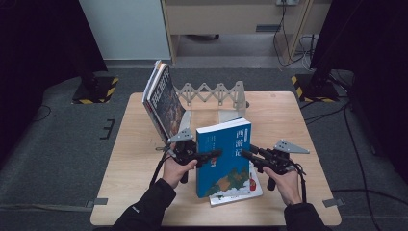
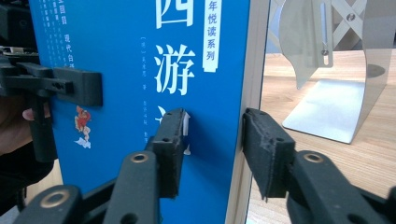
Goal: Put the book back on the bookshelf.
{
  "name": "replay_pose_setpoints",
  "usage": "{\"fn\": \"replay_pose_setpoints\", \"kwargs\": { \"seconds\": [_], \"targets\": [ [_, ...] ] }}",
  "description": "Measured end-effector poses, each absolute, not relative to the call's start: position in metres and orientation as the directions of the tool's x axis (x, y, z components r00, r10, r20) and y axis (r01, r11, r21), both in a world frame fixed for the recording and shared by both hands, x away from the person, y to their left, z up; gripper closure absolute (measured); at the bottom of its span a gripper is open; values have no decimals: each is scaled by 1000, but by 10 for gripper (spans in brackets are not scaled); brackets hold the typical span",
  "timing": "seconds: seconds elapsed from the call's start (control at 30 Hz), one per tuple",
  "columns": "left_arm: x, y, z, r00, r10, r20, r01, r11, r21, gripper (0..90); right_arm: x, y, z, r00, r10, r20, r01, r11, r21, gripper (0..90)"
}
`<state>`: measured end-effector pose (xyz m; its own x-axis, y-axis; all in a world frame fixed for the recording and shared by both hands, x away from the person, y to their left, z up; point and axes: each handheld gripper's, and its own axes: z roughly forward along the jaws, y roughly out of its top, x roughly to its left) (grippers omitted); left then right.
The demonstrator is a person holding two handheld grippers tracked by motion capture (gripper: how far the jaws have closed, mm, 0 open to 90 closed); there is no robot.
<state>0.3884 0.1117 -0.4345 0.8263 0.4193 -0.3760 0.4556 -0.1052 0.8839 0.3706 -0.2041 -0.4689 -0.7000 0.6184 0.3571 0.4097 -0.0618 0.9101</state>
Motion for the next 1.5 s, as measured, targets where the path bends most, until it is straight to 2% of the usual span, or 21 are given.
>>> {"fn": "replay_pose_setpoints", "kwargs": {
  "seconds": [0.17,0.27,0.47,0.67,0.8,0.93,1.0,1.07,1.27,1.5],
  "targets": [
    [389,106,-435,826,430,-365,451,-117,885,560,369,-204,-468,-706,614,351,401,-61,914,635],
    [389,103,-434,823,443,-356,452,-131,883,586,369,-204,-468,-707,615,349,401,-58,914,636],
    [390,106,-432,791,455,-410,506,-108,856,607,369,-205,-468,-711,610,351,401,-59,914,644],
    [390,112,-429,763,454,-460,550,-80,831,609,370,-222,-471,-651,682,332,411,-50,910,480],
    [388,118,-420,766,447,-462,550,-82,831,611,370,-244,-482,-545,800,250,470,45,881,377],
    [385,123,-409,767,462,-446,537,-81,840,611,370,-260,-495,-477,873,102,537,197,820,347],
    [385,126,-405,768,464,-442,530,-72,845,611,371,-267,-502,-437,894,100,584,198,788,323],
    [384,129,-400,769,469,-436,523,-68,850,611,371,-271,-508,-412,907,83,614,209,761,273],
    [385,147,-385,752,496,-435,507,-11,862,612,375,-276,-522,-399,917,2,666,288,688,206],
    [386,169,-364,729,552,-404,458,46,888,612,376,-277,-531,-385,923,9,686,279,672,149]
  ]
}}
